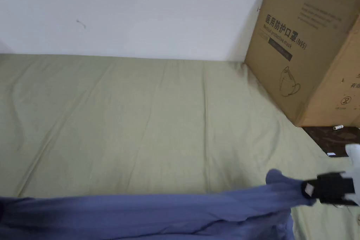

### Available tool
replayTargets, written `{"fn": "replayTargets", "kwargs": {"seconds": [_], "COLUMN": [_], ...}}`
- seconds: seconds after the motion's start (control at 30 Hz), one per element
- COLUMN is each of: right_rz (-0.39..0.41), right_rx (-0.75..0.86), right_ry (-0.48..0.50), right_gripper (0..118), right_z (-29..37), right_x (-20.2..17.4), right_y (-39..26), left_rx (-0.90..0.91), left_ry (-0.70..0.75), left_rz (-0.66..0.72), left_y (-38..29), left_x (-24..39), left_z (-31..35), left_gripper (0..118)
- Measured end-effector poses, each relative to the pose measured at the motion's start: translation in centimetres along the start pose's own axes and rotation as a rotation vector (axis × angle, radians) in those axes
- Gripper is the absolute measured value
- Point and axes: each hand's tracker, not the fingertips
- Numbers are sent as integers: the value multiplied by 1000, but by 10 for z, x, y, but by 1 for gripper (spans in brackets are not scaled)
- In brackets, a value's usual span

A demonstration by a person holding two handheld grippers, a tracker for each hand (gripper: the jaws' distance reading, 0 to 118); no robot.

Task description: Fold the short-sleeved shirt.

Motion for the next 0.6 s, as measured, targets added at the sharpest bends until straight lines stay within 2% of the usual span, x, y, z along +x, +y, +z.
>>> {"fn": "replayTargets", "kwargs": {"seconds": [0.13, 0.27, 0.3, 0.37, 0.4, 0.43, 0.47, 0.5, 0.53, 0.6], "right_rz": [-65, -103, -106, -99, -80, -65, -44, -31, -23, -19], "right_rx": [-95, -150, -157, -149, -131, -112, -85, -65, -35, 80], "right_ry": [-8, -22, -23, -35, -47, -65, -79, -77, -63, -1], "right_gripper": [0, 0, 0, 3, 16, 51, 85, 108, 118, 118], "right_z": [1, -25, -31, -34, -33, -29, -25, -21, -15, 6], "right_x": [13, 31, 33, 30, 27, 22, 16, 17, 10, -7], "right_y": [-64, -107, -113, -118, -118, -116, -113, -109, -105, -91], "left_rx": [-109, -153, -149, -113, -90, -82, -60, -7, 19, 83], "left_ry": [-29, -20, -19, 23, 33, 31, 30, -2, -11, 1], "left_rz": [-19, -26, -20, -15, -5, 7, 16, 25, 30, 41], "left_y": [-53, -88, -96, -100, -101, -100, -100, -95, -92, -81], "left_x": [4, 5, 3, 0, 0, 1, 2, 5, 8, 27], "left_z": [3, -5, -7, -6, -3, 1, 7, 17, 24, 44], "left_gripper": [1, 3, 9, 52, 81, 111, 118, 117, 117, 117]}}
